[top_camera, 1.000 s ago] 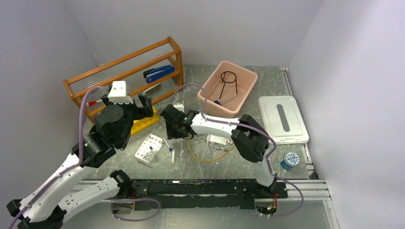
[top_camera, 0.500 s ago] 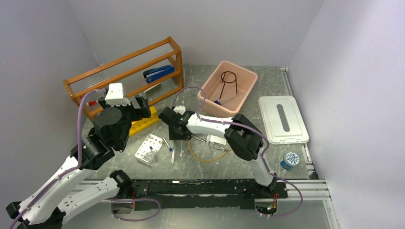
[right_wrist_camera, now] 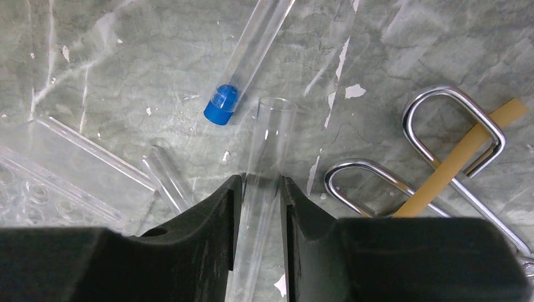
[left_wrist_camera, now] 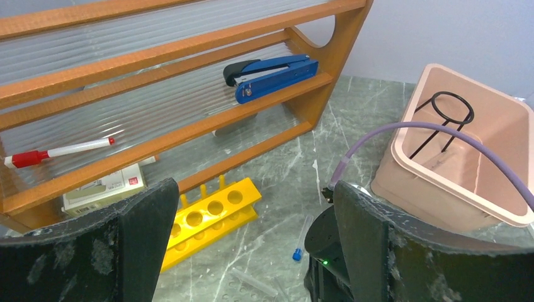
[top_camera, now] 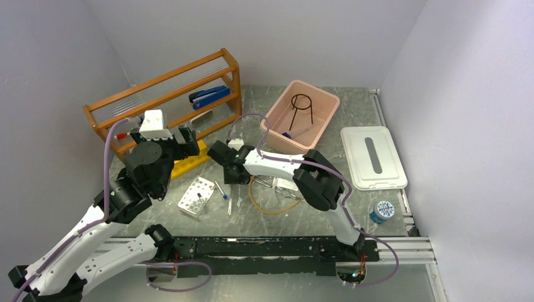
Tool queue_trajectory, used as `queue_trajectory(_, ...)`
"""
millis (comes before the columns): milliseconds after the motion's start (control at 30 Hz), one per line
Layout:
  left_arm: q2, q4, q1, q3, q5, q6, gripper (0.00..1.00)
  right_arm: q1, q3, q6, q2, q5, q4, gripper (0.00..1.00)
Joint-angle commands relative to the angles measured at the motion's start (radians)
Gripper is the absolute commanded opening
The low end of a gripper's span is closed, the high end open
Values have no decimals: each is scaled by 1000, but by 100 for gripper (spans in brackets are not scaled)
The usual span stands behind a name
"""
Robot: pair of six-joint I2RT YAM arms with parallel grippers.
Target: Organize the chemistry lab equipment
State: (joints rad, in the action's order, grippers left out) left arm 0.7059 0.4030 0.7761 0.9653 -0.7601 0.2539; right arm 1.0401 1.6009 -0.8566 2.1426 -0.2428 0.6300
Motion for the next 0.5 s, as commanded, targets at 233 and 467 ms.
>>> queue_trajectory(233, 65, 71, 0, 9, -9, 57, 96, 2, -82, -9, -106, -81, -98, 22)
queue_trajectory(467, 118, 79, -1, -5, 63, 134, 97, -38, -278, -2, -343, -78, -303, 20)
